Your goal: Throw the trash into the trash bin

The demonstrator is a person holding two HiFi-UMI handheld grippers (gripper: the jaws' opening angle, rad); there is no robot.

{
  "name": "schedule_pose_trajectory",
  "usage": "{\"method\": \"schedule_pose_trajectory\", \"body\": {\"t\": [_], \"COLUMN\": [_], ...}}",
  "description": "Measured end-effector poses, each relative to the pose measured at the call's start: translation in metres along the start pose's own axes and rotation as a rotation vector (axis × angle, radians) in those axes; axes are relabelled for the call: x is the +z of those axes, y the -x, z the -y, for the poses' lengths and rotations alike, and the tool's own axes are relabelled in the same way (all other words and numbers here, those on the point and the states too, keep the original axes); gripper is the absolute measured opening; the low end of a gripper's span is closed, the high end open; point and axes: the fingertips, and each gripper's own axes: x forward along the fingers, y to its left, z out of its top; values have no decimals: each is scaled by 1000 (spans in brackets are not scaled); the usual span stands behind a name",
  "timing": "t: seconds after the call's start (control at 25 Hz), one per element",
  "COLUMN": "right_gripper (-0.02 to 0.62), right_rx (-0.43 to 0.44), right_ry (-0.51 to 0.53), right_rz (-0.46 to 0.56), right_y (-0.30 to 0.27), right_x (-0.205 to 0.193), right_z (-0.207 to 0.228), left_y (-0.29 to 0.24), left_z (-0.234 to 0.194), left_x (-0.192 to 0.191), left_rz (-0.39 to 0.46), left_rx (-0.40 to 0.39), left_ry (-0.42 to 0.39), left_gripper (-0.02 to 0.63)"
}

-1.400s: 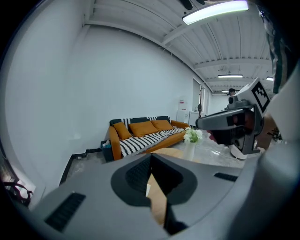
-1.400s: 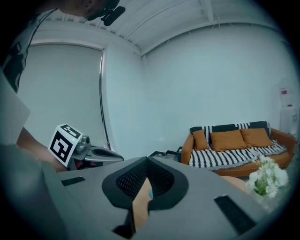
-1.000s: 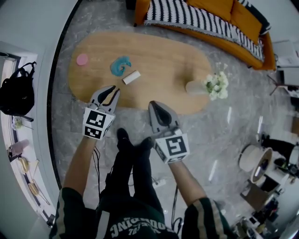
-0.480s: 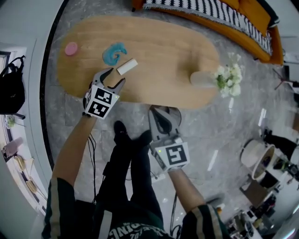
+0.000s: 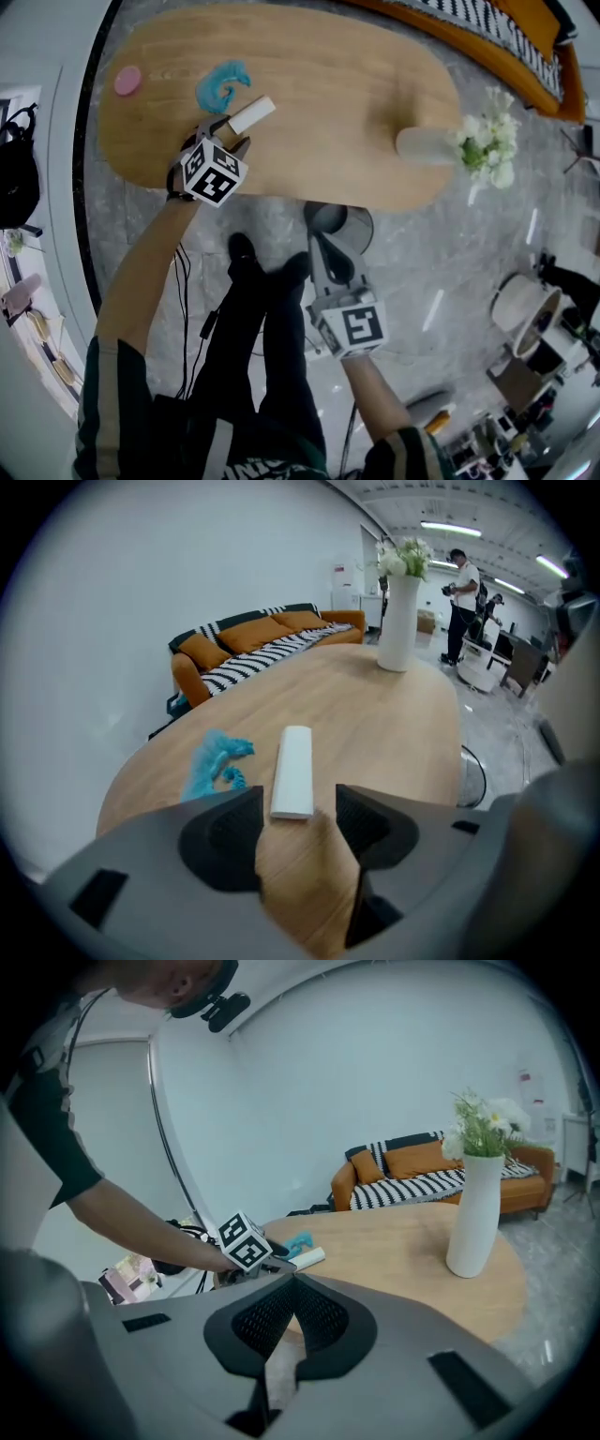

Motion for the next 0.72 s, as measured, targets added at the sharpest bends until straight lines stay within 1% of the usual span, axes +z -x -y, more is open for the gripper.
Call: {"method": "schedule_pose_trajectory", "body": {"t": [0.08,0.2,0.32,0.4,0.52,0.6,0.72], "right_gripper": [0,0,0,0,0,0,0], "right_rx": [-3,-2,-12,-18,-17,-16,-28], "right_ry": [-9,-15,-56,-71,-70,-80,-95], "right_rz": [-9,2,-39,-62,-80,-70,-90], "right_y": [1,2,6,8,11,12,13], "right_x": [-9,-21,-40,-51,-58,-60,-67], "right_z": [-1,-3,-2,-1,1,2,5], "left_y": [-11,-21,-26,-26,-25,-21,-15], "left_z": [0,-9,-12,-11,-10,-8,2], "left_x": [-8,-12,-15,-14,-8,-6,-2], "left_rz": [-30,-43,-43,-31,-4,14,39], "left_rx": [4,22,25,24,33,37,19], "left_ry": [-32,-7,6,-8,-31,-29,-16], "left_gripper": [225,222,218,161,151,147,144]}}
